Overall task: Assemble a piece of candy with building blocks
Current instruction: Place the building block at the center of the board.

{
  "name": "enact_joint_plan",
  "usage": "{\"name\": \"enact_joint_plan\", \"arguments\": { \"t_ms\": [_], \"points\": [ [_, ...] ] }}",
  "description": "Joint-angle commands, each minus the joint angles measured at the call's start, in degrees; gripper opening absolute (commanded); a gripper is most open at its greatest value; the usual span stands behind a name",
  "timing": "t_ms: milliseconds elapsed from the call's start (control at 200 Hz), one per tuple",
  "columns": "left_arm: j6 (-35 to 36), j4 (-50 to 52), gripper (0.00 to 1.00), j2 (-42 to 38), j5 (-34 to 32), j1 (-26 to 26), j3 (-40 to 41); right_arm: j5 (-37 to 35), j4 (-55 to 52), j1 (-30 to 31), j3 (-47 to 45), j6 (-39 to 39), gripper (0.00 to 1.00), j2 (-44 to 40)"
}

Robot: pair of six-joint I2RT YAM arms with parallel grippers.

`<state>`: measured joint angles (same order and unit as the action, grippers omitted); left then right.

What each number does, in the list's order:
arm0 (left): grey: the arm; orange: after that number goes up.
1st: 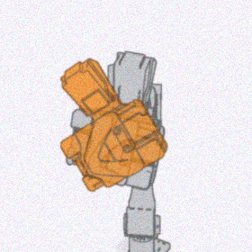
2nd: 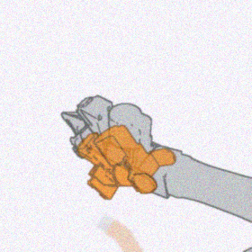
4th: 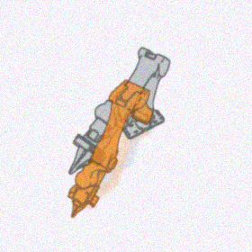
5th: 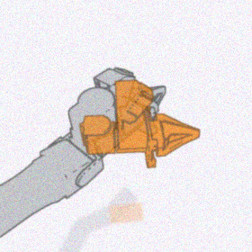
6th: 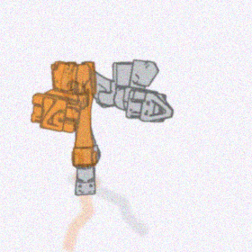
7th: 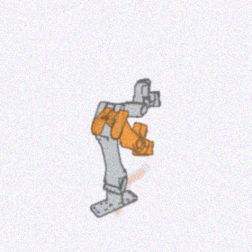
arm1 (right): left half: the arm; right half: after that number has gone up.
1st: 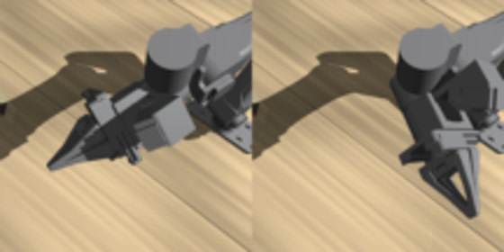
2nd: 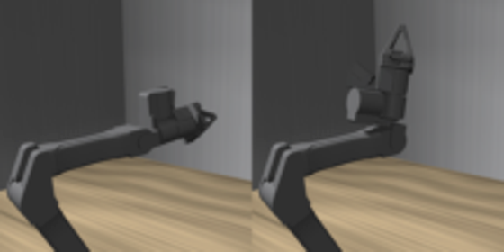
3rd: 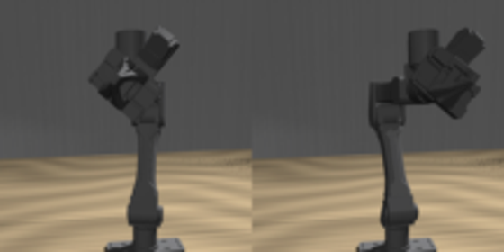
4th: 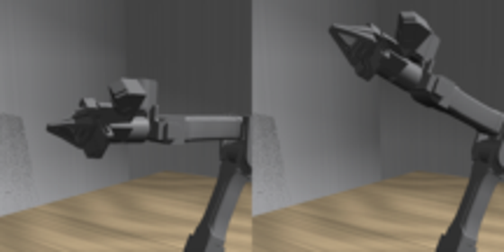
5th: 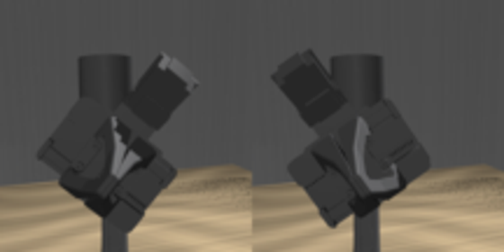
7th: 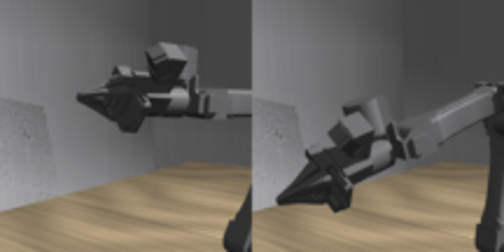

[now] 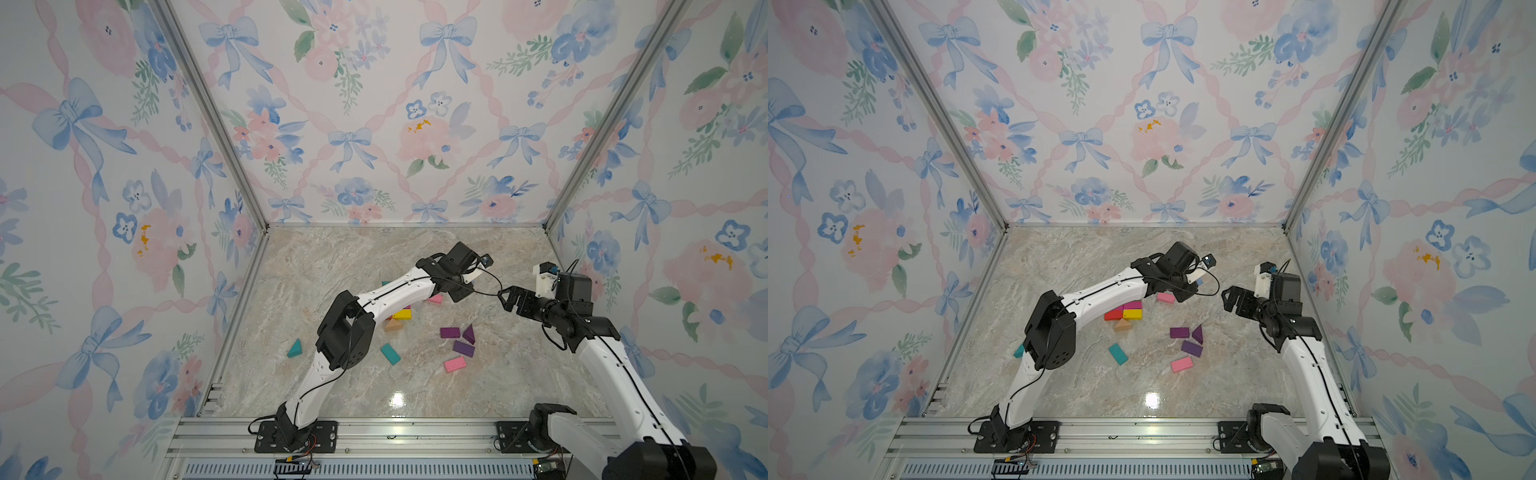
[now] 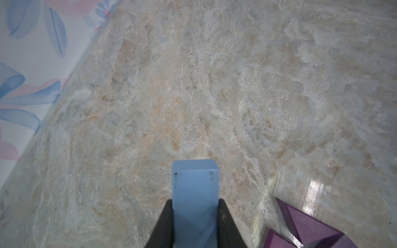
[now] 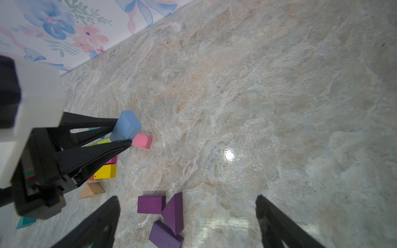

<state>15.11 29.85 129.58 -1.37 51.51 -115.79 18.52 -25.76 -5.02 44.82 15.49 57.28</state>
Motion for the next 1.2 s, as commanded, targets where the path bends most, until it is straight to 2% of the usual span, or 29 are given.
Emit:
{"name": "enact_joint_plan", "arguments": {
  "t_ms": [0, 215, 500, 820, 935, 1000, 1085, 1195],
  "points": [
    [7.31, 1.27, 0.00, 5.15, 0.92, 0.99, -1.80, 1.59, -1.87, -2.25, -0.69, 0.04, 0.99, -1.76],
    [9.64, 1.18, 0.00, 10.69, -2.71, 2.41, -3.06, 2.24, -1.99, -3.25, -1.31, -0.46, 0.99, -1.29],
    [10.71, 1.09, 0.00, 12.44, -6.44, 1.60, -2.16, 2.84, -0.44, -3.25, -2.37, -0.29, 0.99, -0.15],
    [10.90, 1.05, 0.26, 13.23, -7.19, 0.09, -3.38, 2.48, -0.74, -3.30, -1.93, -0.90, 0.99, -0.38],
    [10.81, 0.99, 0.29, 13.57, -7.58, 0.00, -3.81, 2.31, -0.78, -3.30, -1.93, -1.17, 0.99, -0.27],
    [10.77, 1.00, 0.37, 13.81, -7.74, 0.00, -4.37, 2.16, -0.95, -3.30, -1.92, -1.29, 0.99, -0.41],
    [10.47, 1.00, 0.42, 13.99, -7.46, 0.00, -5.50, 1.90, -1.34, -3.25, -1.70, -1.60, 0.99, -0.63],
    [9.86, 0.98, 0.44, 13.89, -7.19, 0.00, -7.01, 1.26, -2.61, -3.31, -1.19, -2.35, 0.99, -1.18]
  ]
}}
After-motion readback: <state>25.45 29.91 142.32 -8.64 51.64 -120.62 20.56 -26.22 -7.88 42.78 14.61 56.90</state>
